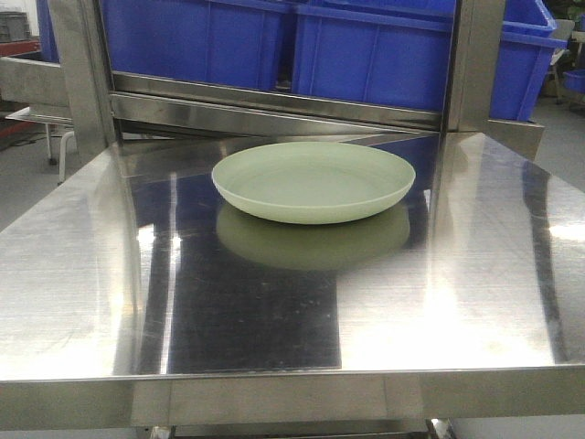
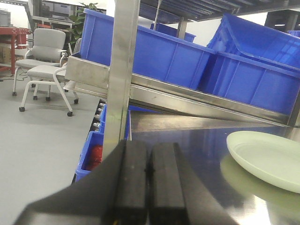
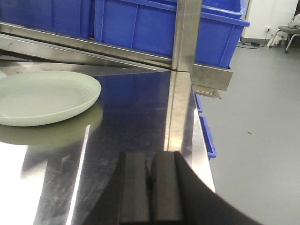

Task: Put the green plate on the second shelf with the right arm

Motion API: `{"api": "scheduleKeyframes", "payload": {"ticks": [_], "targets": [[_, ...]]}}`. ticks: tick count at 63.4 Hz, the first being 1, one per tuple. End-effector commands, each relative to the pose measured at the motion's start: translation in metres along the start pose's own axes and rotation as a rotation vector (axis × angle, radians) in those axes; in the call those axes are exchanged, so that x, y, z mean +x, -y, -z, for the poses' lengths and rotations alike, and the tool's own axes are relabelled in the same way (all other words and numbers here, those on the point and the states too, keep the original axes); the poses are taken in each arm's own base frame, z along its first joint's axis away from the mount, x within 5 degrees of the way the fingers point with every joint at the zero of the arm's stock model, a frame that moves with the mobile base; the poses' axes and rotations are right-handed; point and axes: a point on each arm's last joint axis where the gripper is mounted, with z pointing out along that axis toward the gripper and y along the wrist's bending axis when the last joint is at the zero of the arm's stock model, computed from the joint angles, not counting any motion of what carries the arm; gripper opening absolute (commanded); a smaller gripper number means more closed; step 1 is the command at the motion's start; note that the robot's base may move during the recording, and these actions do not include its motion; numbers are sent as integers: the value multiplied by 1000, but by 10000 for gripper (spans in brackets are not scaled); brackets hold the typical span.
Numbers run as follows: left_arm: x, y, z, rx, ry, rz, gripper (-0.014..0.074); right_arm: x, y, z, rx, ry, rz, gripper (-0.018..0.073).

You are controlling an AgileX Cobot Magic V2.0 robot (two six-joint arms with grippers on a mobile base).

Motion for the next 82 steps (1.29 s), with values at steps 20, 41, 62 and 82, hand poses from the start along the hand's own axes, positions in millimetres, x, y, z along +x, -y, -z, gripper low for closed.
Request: {"api": "scheduleKeyframes", "payload": {"ticks": [20, 41, 62, 82], "targets": [[6, -1, 1, 10, 53, 9, 130, -28, 1, 5, 15, 258, -29, 56], [6, -1, 1, 10, 53, 9, 130, -97, -2, 15, -16, 322, 25, 56], [6, -1, 1, 10, 53, 9, 130, -131, -9, -85, -42, -118, -172, 56], [6, -1, 1, 10, 53, 9, 130, -135, -15, -187, -27, -345, -264, 59]]}}
